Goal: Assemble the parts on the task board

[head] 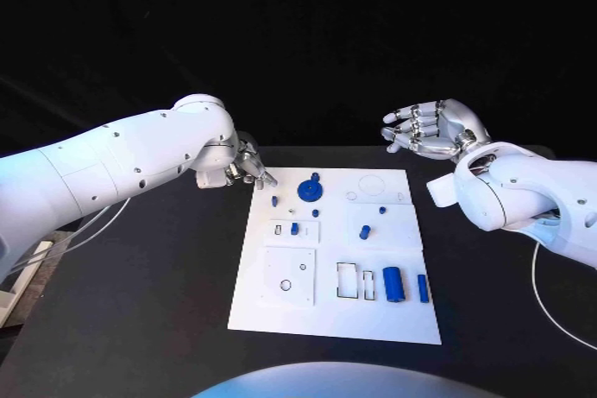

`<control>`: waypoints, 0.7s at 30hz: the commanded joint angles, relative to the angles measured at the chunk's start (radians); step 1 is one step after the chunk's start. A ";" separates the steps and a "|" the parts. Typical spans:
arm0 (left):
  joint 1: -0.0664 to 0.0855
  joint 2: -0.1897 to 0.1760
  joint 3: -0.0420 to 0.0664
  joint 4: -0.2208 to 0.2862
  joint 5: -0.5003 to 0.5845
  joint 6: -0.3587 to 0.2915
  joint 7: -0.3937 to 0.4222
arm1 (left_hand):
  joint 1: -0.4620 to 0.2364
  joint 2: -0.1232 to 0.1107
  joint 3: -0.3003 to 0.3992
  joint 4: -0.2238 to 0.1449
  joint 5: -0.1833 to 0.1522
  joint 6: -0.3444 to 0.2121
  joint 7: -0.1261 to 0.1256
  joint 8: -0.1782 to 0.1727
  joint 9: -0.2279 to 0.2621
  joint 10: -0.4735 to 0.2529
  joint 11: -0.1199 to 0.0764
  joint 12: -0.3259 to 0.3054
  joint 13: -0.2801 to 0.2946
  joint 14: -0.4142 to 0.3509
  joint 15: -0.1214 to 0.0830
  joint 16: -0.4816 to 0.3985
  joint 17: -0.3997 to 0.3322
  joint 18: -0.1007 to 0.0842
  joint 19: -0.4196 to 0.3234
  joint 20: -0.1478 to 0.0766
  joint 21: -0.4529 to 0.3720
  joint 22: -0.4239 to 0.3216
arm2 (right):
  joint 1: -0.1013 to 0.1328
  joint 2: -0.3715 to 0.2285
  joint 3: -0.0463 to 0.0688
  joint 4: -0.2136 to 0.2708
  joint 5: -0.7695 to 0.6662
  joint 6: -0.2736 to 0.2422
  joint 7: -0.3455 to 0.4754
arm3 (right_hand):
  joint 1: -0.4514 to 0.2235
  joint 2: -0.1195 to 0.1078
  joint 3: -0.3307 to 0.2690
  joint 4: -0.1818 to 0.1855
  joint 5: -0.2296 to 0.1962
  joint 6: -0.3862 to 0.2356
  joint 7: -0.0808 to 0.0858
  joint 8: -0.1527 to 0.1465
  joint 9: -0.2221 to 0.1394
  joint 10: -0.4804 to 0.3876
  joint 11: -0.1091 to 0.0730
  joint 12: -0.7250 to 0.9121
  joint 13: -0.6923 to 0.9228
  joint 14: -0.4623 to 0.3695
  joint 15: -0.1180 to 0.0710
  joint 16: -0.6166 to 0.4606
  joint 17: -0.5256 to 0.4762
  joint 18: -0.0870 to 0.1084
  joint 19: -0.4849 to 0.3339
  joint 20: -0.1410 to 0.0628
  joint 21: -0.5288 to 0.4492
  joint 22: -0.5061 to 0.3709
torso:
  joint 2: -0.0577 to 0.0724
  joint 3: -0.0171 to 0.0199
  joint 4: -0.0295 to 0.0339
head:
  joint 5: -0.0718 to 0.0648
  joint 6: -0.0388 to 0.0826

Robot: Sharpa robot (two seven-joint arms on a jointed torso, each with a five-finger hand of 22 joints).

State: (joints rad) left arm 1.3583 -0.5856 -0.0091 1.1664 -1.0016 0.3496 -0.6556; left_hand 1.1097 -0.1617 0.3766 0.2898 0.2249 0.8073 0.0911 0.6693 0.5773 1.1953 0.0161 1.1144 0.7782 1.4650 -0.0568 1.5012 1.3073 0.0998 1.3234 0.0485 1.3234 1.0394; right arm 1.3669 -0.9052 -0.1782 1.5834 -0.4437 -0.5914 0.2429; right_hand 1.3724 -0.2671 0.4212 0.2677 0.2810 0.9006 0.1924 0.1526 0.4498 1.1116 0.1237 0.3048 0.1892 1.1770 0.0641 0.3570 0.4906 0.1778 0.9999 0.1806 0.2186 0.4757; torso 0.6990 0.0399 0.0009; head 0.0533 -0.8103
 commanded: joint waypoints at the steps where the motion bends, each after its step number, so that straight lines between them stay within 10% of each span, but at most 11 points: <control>1: 0.001 0.012 -0.007 -0.023 -0.027 0.011 0.027 | 0.006 -0.006 -0.008 -0.001 -0.001 -0.007 0.004 -0.009 -0.004 -0.011 0.001 -0.008 -0.007 0.065 0.008 -0.006 0.111 0.005 -0.004 0.007 -0.007 -0.002 | -0.001 0.000 0.000 0.001 -0.002 0.005 0.008 | -0.008 0.002 -0.001 0.001 -0.003 0.004 0.005 -0.005 -0.001 0.008 0.000 -0.007 -0.002 0.001 0.004 -0.007 -0.001 0.004 -0.005 0.004 -0.004 -0.002 | 0.003 -0.0008 -0.0006 | -0.003 0.002; 21: -0.001 0.064 -0.031 -0.101 0.020 0.052 0.057 | -0.034 -0.001 -0.065 0.003 -0.033 -0.003 0.011 -0.041 -0.038 -0.026 0.009 -0.013 -0.023 0.063 0.017 -0.008 0.107 0.005 -0.004 0.017 -0.007 0.000 | -0.001 0.007 0.000 0.000 -0.002 0.006 0.003 | -0.009 0.002 -0.001 0.001 -0.003 0.004 0.005 -0.005 -0.001 0.008 0.000 -0.007 -0.003 0.001 0.004 -0.008 -0.001 0.004 -0.004 0.004 -0.004 -0.003 | 0.001 0.0000 -0.0003 | 0.007 -0.008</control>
State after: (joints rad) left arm 1.3569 -0.5263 -0.0399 1.0668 -1.0050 0.3683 -0.6203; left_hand 1.0837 -0.1607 0.3173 0.2938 0.1953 0.8006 0.0980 0.6309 0.5397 1.1736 0.0266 1.0986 0.7545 1.4685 -0.0461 1.4974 1.3073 0.1000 1.3204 0.0595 1.3195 1.0379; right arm 1.3667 -0.8993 -0.1782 1.5834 -0.4433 -0.5914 0.2411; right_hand 1.3725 -0.2671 0.4212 0.2677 0.2809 0.9005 0.1923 0.1526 0.4499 1.1116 0.1237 0.3010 0.1880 1.1770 0.0642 0.3531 0.4907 0.1779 0.9999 0.1806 0.2186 0.4746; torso 0.7004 0.0397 0.0006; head 0.0598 -0.8181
